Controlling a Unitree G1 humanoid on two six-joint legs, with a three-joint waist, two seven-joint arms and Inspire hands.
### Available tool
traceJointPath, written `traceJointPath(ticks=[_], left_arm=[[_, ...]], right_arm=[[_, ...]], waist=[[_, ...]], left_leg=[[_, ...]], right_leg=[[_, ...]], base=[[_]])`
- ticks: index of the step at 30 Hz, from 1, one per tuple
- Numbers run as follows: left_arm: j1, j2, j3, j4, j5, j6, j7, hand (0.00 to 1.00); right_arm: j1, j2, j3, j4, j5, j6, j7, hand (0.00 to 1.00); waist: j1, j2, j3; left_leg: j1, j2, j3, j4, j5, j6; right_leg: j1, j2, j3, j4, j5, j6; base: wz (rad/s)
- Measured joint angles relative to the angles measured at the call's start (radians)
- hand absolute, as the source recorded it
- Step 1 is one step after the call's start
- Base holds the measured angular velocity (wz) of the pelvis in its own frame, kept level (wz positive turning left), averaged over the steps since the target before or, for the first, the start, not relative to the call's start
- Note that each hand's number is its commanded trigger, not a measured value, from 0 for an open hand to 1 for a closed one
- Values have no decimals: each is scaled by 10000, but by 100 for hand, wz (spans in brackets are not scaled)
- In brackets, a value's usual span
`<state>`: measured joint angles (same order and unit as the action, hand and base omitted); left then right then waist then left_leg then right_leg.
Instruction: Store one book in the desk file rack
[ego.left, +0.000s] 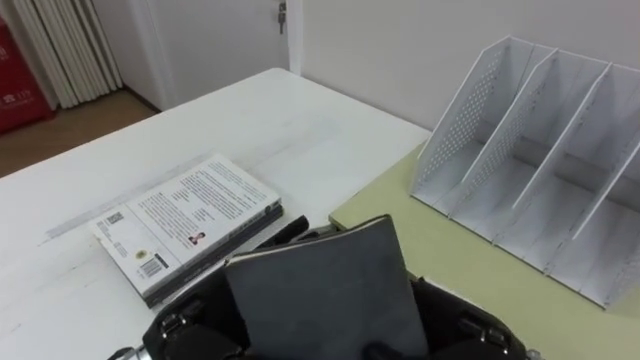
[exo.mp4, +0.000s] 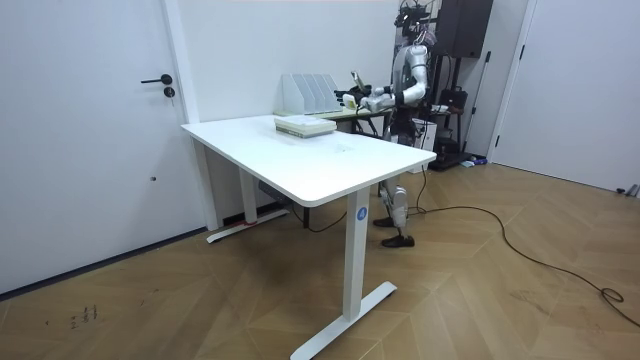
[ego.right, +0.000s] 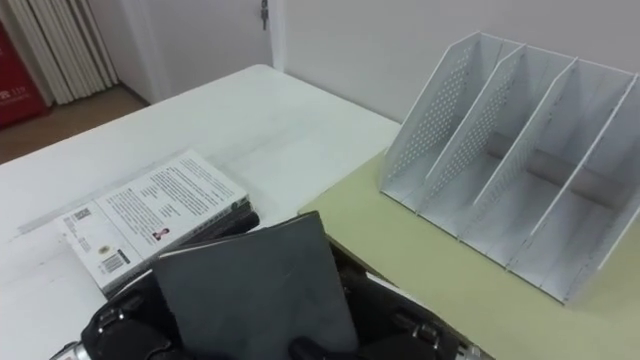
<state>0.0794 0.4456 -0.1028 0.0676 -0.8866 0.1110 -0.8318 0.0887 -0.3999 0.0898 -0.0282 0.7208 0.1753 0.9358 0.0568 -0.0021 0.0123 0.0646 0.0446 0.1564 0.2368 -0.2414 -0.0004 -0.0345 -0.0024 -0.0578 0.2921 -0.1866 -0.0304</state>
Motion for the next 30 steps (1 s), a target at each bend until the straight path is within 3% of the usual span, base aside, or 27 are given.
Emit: traceJointPath(ticks=[2, 6, 9, 13, 16, 19, 24, 27, 30], left_arm=[[2, -3, 0, 107, 0, -3, -2, 0], [7, -39, -3, 427, 0, -7, -35, 0], [17, -57, -14, 778, -12, -7, -22, 0], [92, -81, -98, 1346, 9, -37, 19, 0], [420, -99, -197, 1527, 161, -31, 72, 0], [748, -129, -203, 1565, 413, -22, 61, 0], [1122, -435, -244, 2745, 1178, 22, 203, 0], [1170, -469, -407, 3410, 1403, 117, 386, 0], [1379, -538, -399, 3513, 1670, 116, 430, 0]], right_arm=[[0, -26, -137, -185, -209, -11, -62, 100], [-30, -84, -393, -403, -196, -26, -182, 100], [-203, -171, -501, -685, -144, -26, -497, 100], [-427, -166, -884, -1040, -98, -31, -926, 100], [-828, -143, -1017, -1125, -119, -38, -1139, 100], [-881, -127, -1267, -1406, -137, -38, -1303, 100], [-911, -93, -1662, -1476, -73, -81, -2100, 100], [-930, -75, -1902, -1476, -123, -81, -2532, 100], [-1016, -47, -1953, -1493, -151, -86, -2936, 100]], waist=[[-5, -26, 10], [-22, -185, 103], [-332, -219, 100], [-453, -205, 93], [-714, -198, 85], [-817, -197, 85], [-1040, -194, 80], [-1061, -210, 71], [-1088, -264, 29]], left_leg=[[27, -8, -1, -3, 1, -1], [172, 9, 50, -30, 1, -3], [213, 5, 49, -56, 1, -3], [540, -15, 16, -160, 1, -3], [529, -19, 16, -163, 1, -3], [542, -21, 20, -165, 1, -3], [573, -32, 54, -230, 1, -3], [612, -38, 58, -273, 1, -3], [673, -38, 81, -343, 1, -3]], right_leg=[[23, -5, 16, 3, -27, 8], [196, 1, 5, -57, -60, 6], [413, 14, -44, -331, -40, 34], [686, 8, 6, -421, -33, 44], [663, 21, 48, -424, -31, 47], [665, 43, 49, -426, -31, 47], [669, 60, -1, -411, -31, 46], [686, 69, 14, -451, -19, 33], [693, 88, 23, -477, 10, 27]], base=[[0], [1], [12], [-7], [-5], [-2], [2], [-3], [-5]])
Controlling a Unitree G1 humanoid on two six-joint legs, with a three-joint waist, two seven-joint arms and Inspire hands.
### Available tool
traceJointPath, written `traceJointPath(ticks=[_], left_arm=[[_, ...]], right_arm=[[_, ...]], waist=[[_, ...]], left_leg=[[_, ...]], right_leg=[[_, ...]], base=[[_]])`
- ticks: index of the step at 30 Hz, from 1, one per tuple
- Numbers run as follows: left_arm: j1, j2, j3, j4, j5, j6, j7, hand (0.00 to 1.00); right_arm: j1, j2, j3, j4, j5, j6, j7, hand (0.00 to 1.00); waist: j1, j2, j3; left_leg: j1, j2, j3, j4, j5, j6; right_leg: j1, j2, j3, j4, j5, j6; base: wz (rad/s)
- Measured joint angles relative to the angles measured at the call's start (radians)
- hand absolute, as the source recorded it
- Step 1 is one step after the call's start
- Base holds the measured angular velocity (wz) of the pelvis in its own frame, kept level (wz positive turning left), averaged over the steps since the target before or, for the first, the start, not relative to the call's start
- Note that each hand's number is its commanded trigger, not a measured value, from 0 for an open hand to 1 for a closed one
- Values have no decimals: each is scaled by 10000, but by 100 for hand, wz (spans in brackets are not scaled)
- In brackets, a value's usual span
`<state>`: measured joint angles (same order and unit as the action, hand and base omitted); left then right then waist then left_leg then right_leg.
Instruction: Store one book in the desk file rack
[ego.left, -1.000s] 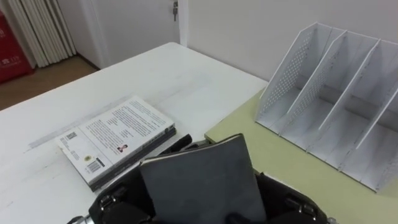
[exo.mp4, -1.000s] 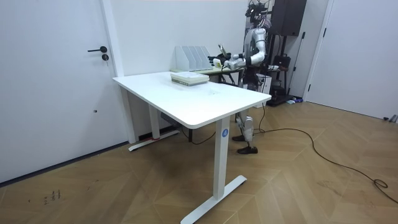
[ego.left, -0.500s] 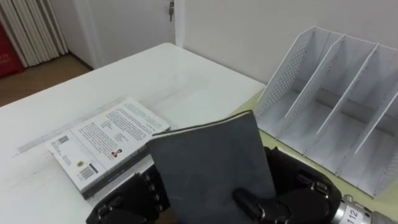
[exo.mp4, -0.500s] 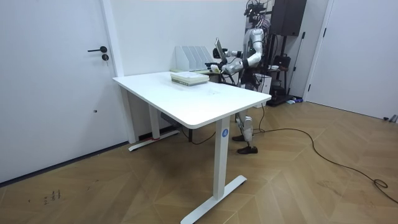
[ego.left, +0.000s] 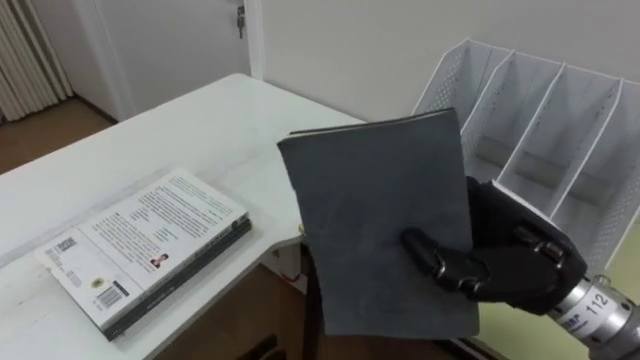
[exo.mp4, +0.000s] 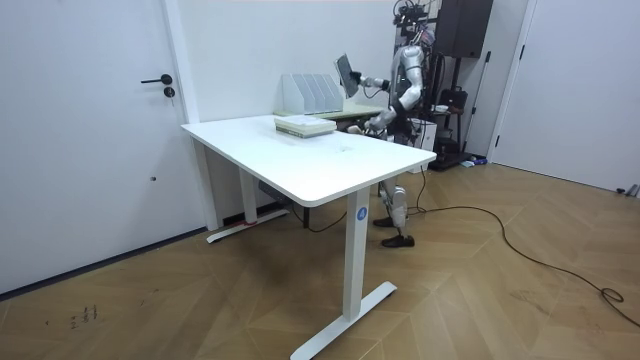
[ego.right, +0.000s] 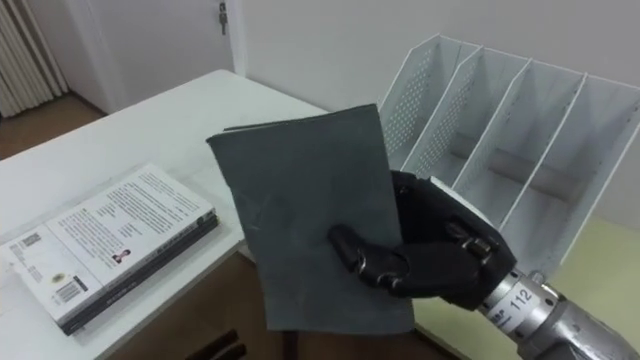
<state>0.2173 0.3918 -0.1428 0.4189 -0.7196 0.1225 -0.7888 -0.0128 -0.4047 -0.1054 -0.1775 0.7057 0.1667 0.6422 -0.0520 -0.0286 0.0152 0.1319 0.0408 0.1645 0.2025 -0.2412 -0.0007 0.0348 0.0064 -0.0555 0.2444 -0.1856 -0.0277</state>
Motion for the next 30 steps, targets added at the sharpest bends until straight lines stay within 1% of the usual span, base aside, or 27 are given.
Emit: traceJointPath(ticks=[2, 4, 5, 6, 8, 10, 11, 12, 13, 14, 15, 16, 17, 18, 19, 20, 22, 23, 24, 25, 26, 28, 29, 30], left_arm=[[118, -97, -1, 137, 137, -15, 44, 0], [189, -298, -22, 749, 314, -40, 241, 0], [188, -350, -24, 931, 375, -46, 309, 0], [198, -441, -18, 1243, 518, -63, 445, 0], [278, -532, -34, 1393, 663, -86, 676, 0], [426, -675, -3, 1582, 846, -315, 854, 0], [479, -692, -4, 1612, 866, -368, 876, 0], [568, -715, 2, 1651, 1081, -458, 944, 0], [598, -750, -7, 1830, 1348, -533, 1026, 0], [596, -777, -7, 1968, 1467, -582, 1072, 0], [588, -863, 0, 2309, 1507, -686, 1138, 0], [590, -959, -1, 2544, 1653, -796, 1284, 0], [592, -999, 1, 2626, 1697, -820, 1339, 0], [587, -1073, 2, 2759, 1837, -908, 1465, 0], [590, -1136, 1, 2926, 1843, -1001, 1521, 0], [592, -1153, -2, 2982, 1843, -1007, 1530, 0], [592, -1199, -3, 3076, 1844, -1101, 1539, 0], [583, -1215, -3, 3128, 1845, -1158, 1540, 0], [582, -1267, 4, 3267, 1845, -1274, 1544, 0], [587, -1305, 4, 3408, 1845, -1327, 1602, 0], [589, -1316, 4, 3475, 1839, -1353, 1659, 0], [586, -1352, 8, 3957, 1833, -1509, 1793, 0], [588, -1364, 8, 4089, 1832, -1531, 1852, 0], [590, -1373, 12, 4351, 1838, -1565, 1913, 0]], right_arm=[[2, 4, -5, -48, -68, 0, -255, 100], [-1, 9, -49, -267, -254, -9, -778, 100], [-2, 8, -86, -316, -337, -42, -906, 100], [-12, 17, -169, -341, -463, -148, -1153, 100], [-51, 82, -350, -342, -703, -312, -1642, 100], [-160, 285, -514, -344, -1383, -626, -2579, 100], [-184, 323, -549, -344, -1512, -683, -2792, 100], [-197, 436, -649, -360, -1842, -825, -3183, 100], [-202, 478, -682, -438, -2289, -948, -3621, 100], [-208, 477, -684, -466, -2504, -1025, -3821, 100], [-213, 478, -697, -515, -2782, -1154, -4214, 100], [-218, 478, -703, -519, -2954, -1327, -4651, 100], [-230, 483, -704, -520, -3119, -1406, -4894, 100], [-283, 510, -704, -520, -3649, -1539, -5408, 100], [-350, 547, -704, -520, -4110, -1587, -5867, 100], [-375, 549, -704, -519, -4297, -1608, -6087, 100], [-630, 549, -707, -520, -4750, -1689, -6944, 100], [-732, 549, -707, -520, -4813, -1693, -7148, 100], [-941, 549, -708, -520, -4882, -1702, -7566, 100], [-1135, 548, -709, -520, -4926, -1752, -7989, 100], [-1236, 548, -717, -520, -4954, -1798, -8192, 100], [-1689, 547, -792, -519, -5091, -1970, -8950, 100], [-1799, 547, -822, -518, -5151, -2020, -9155, 100], [-1969, 548, -917, -510, -5233, -2173, -9572, 100]], waist=[[-69, -48, -32], [-59, -53, -42], [-61, -49, -42], [-70, -39, -39], [-125, -32, -34], [-110, 15, -22], [-111, 29, -16], [-120, 64, -17], [-125, 128, -49], [-127, 166, -66], [-136, 240, -81], [-144, 291, -87], [-121, 305, -86], [-94, 325, -79], [-97, 324, -78], [-98, 322, -79], [-53, 317, -79], [-54, 313, -75], [-32, 303, -75], [-12, 270, -78], [-9, 249, -72], [-34, 193, -86], [-31, 186, -89], [2, 169, -94]], left_leg=[[7, 3, 3, 2, 0, 0], [23, 17, 1, 4, 0, 0], [23, 31, 0, 8, 0, 0], [18, 44, -2, 10, 0, 0], [0, 33, 4, 7, 0, 0], [2, -9, 25, 5, 0, 1], [2, -9, 31, 2, 0, 1], [0, -2, 35, -6, 0, 1], [1, 1, 36, -44, -1, 1], [1, 1, 34, -52, 0, 1], [8, 0, 30, -51, 0, 1], [17, -1, 32, -51, 1, 1], [12, 0, 32, -51, 2, 0], [2, 5, 36, -54, 3, -1], [-3, 6, 35, -58, 3, -2], [-13, 6, 35, -58, 3, -2], [-160, 1, 40, -56, 4, -1], [-188, -2, 39, -60, 5, 0], [-210, -7, 37, -70, 7, 0], [-213, -6, 35, -80, 7, 0], [-221, -3, 34, -82, 7, -1], [-252, 0, 24, -85, 7, -1], [-250, 0, 17, -86, 7, -1], [-243, 1, 5, -86, 7, 0]], right_leg=[[14, 1, -4, -12, 20, -1], [18, -7, 5, 1, 33, 5], [17, -8, 6, -1, 40, 9], [20, -10, -16, -17, 56, 17], [19, -9, -30, -39, 83, 28], [8, 47, -9, -20, 86, 32], [5, 57, 1, -24, 87, 33], [-1, 74, 8, -48, 100, 29], [-2, 87, 16, -51, 103, 28], [-7, 90, 16, -51, 103, 27], [-8, 93, 24, -52, 103, 27], [-9, 96, 45, -42, 103, 27], [-10, 98, 46, -45, 102, 26], [-23, 108, 54, -64, 102, 26], [-54, 115, 57, -76, 102, 25], [-89, 116, 55, -79, 101, 24], [-181, 114, 48, -64, 102, 24], [-217, 111, 46, -56, 103, 22], [-315, 109, 57, -8, 102, 23], [-354, 114, 57, -7, 97, 25], [-355, 116, 50, -23, 95, 23], [-309, 121, 20, -82, 96, 21], [-293, 121, 12, -84, 96, 21], [-265, 121, -3, -84, 96, 22]], base=[[0], [0], [0], [3], [4], [0], [0], [0], [0], [0], [0], [-3], [0], [0], [0], [0], [0], [0], [0], [-3], [0], [3], [0], [3]])
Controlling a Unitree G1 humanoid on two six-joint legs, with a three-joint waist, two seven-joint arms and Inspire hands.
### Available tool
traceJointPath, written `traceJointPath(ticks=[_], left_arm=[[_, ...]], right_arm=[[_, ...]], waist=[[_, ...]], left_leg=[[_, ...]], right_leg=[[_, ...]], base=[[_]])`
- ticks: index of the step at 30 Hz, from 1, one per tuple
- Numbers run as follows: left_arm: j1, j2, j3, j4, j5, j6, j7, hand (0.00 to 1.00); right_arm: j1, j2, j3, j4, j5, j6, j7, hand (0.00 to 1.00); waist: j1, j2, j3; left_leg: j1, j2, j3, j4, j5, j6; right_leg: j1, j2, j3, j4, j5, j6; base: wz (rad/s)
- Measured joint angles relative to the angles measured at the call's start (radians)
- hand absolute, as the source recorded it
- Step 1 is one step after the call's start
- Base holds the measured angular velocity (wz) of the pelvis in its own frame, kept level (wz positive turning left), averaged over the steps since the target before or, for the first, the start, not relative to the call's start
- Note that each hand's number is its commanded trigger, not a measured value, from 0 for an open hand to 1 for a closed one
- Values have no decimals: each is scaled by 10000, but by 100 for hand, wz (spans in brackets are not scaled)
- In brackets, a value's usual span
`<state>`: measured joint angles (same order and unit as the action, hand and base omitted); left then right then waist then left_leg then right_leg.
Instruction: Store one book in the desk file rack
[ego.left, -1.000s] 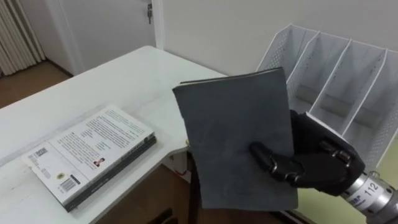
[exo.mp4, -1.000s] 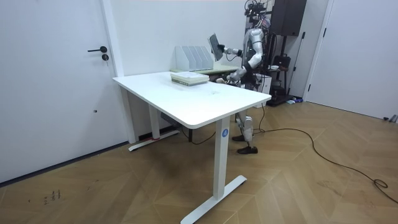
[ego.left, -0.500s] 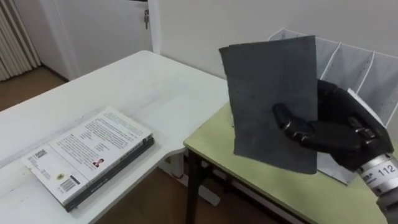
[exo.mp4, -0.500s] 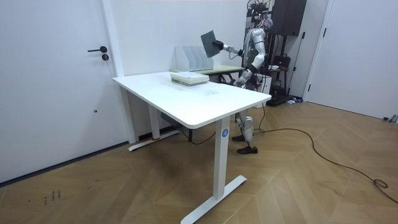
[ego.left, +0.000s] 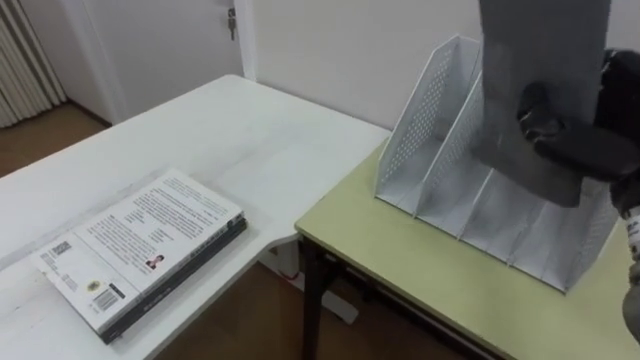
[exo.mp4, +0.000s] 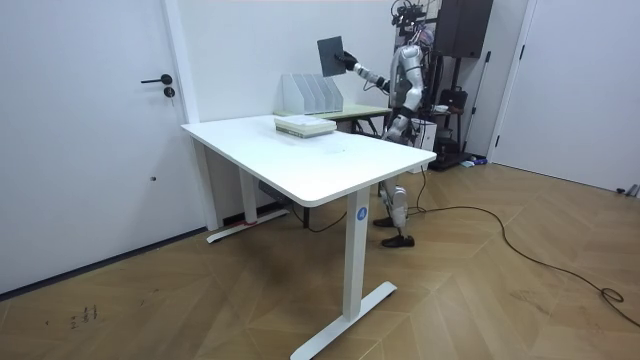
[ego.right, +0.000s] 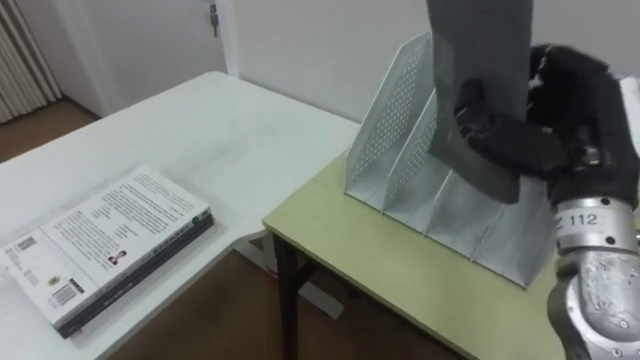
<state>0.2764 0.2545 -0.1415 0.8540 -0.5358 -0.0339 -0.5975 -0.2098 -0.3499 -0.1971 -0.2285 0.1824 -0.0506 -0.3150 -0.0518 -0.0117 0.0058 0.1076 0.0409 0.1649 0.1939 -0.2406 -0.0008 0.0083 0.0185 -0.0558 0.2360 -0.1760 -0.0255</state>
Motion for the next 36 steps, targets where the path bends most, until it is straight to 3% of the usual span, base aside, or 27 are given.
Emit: traceJointPath(ticks=[4, 13, 36], left_arm=[[-5, 0, 66, 478, 8, -101, 56, 0], [-103, -117, 216, 822, 43, -100, 68, 0], [-123, -143, 214, 897, 81, -98, 239, 0]], right_arm=[[-265, 1, -167, 97, -619, -374, -1293, 100], [-473, 1, -385, 318, -1152, -439, -2830, 100], [-474, 1, -608, 326, -1149, -439, -3576, 100]], waist=[[80, -19, 2], [202, -2, -11], [293, -2, -18]], left_leg=[[99, 6, -87, -44, 0, 0], [82, 0, -132, -67, 0, 0], [70, -10, -285, -68, 0, 0]], right_leg=[[112, -1, -90, -46, 0, 1], [103, 1, -143, -150, 3, -1], [110, -11, -262, -172, 3, -1]], base=[[1], [0], [0]])
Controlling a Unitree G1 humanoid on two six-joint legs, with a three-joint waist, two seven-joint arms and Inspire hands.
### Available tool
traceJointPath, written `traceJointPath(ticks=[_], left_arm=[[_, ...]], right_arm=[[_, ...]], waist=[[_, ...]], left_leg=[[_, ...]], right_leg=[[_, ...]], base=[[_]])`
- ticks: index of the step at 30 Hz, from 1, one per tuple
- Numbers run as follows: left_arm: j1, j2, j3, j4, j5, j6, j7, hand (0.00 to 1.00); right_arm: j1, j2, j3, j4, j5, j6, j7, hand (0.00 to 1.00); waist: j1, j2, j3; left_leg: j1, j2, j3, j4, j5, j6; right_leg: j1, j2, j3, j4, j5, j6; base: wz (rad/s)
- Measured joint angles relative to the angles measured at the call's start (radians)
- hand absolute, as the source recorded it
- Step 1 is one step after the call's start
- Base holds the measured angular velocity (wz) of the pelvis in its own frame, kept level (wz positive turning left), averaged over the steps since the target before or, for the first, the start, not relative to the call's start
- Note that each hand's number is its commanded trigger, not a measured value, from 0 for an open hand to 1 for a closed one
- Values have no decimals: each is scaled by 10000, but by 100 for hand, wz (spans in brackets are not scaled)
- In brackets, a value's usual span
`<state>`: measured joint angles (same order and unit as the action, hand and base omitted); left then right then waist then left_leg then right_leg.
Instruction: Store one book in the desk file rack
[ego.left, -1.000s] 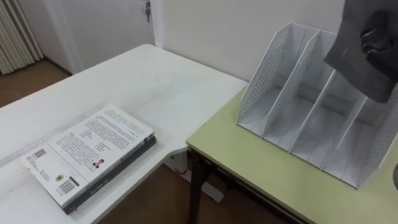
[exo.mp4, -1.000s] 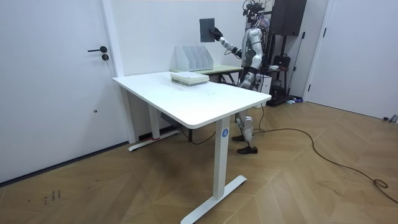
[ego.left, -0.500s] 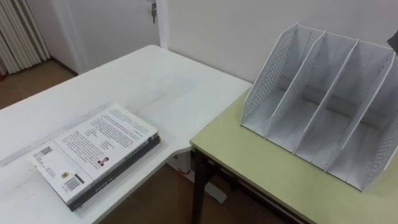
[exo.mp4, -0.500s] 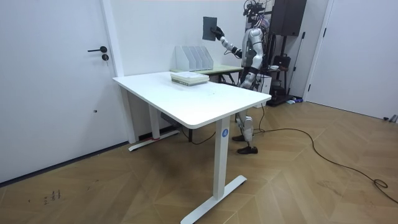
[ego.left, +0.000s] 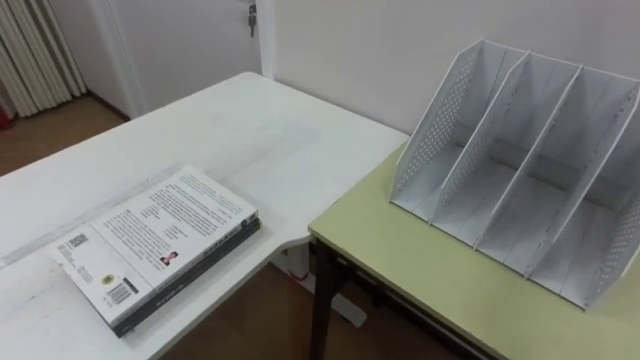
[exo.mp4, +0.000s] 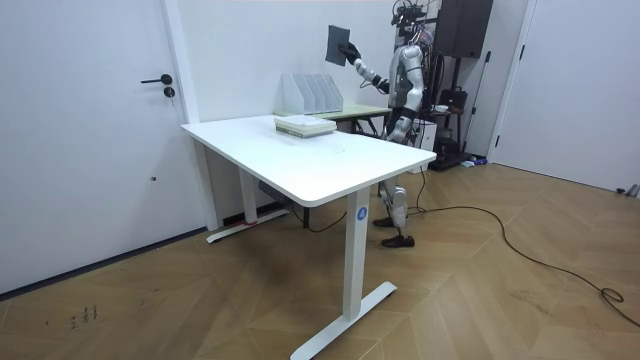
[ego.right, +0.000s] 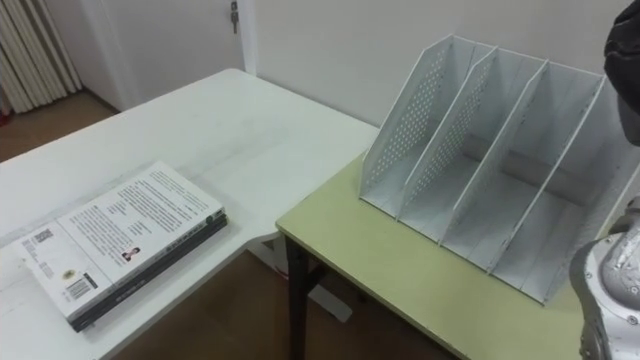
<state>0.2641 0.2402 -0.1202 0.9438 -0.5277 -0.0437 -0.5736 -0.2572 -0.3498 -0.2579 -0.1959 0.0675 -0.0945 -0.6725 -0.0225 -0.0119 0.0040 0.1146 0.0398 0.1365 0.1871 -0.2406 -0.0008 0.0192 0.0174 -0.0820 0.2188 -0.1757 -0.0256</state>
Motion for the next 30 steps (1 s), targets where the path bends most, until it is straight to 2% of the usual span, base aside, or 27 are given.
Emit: traceJointPath(ticks=[5, 13, 18, 22, 30], left_arm=[[6, 3, -5, -8, 20, -5, 1, 0], [-1, 29, -45, -12, 109, -36, 29, 0], [-28, 67, -32, 1, 109, -3, 28, 0], [-92, 137, -40, -1, 127, 179, 24, 0], [-123, 156, -43, -1, 130, 286, 24, 0]], right_arm=[[-15, -1, 0, 79, -1, -26, 108, 100], [-797, -5, 52, 1467, 14, -11, 501, 100], [-970, -15, 212, 1780, 53, 13, 824, 100], [-1231, -15, 416, 2072, 58, 293, 1179, 100], [-1549, -16, 420, 2270, 147, 543, 1308, 100]], waist=[[-6, 3, -1], [8, -18, 2], [17, -80, 10], [17, -130, 30], [5, -168, 40]], left_leg=[[-3, 0, 3, 0, 0, 0], [-60, 4, -55, -4, 0, 0], [-79, 4, -88, -4, 0, 0], [-82, 2, -109, -3, 0, 0], [-158, -2, -121, 3, 0, 0]], right_leg=[[-3, 1, -2, -24, 0, 0], [12, -2, -50, 21, 1, -1], [13, -14, -123, 20, 1, -1], [6, -14, -114, 21, 1, -1], [-54, -16, -115, 15, 1, -1]], base=[[0], [1], [3], [0], [0]])
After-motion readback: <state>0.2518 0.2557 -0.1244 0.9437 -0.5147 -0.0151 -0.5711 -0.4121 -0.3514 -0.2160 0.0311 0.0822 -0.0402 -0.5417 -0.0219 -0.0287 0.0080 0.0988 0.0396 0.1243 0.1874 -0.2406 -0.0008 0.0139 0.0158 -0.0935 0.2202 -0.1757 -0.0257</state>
